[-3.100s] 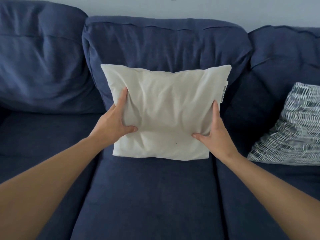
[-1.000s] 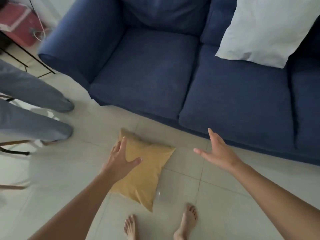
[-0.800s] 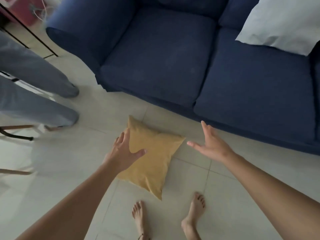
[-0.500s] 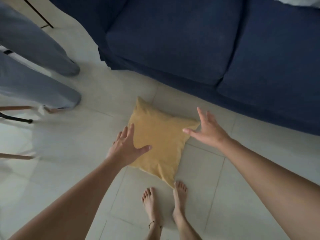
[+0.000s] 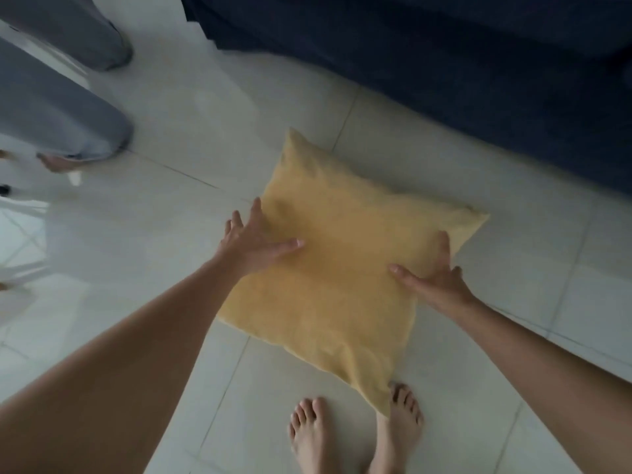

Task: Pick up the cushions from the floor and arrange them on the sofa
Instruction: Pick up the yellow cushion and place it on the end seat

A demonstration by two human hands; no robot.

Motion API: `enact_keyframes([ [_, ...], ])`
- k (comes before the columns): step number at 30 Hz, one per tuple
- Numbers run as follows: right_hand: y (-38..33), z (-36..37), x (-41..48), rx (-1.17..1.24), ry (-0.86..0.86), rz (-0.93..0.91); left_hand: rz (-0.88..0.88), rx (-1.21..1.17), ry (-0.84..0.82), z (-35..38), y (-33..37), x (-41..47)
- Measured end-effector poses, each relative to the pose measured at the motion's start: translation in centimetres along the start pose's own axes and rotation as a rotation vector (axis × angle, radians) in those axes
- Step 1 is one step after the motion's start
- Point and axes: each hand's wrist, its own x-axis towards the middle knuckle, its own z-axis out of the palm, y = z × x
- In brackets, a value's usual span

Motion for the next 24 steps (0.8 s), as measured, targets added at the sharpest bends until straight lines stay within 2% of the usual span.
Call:
enact_keyframes([
  [4, 2.6, 2.4, 1.3, 0.406, -0.095, -0.016, -0.026, -0.175, -0.059, 2.8, -0.7, 2.2],
  [9, 1.8, 1.9, -0.1, 0.539, -0.102, -0.107, 0.075, -0.265, 0.046, 2.3, 0.3, 0.2],
  [16, -1.4, -6.2, -11.4, 0.443, 0.001, -0.211, 0.083, -0.393, 0.068, -2.9, 3.8, -12.8],
  [24, -9.8, -21.0, -25.5, 0.372, 0.002, -0.395, 0.139, -0.408, 0.124, -17.7, 10.1, -26.2],
])
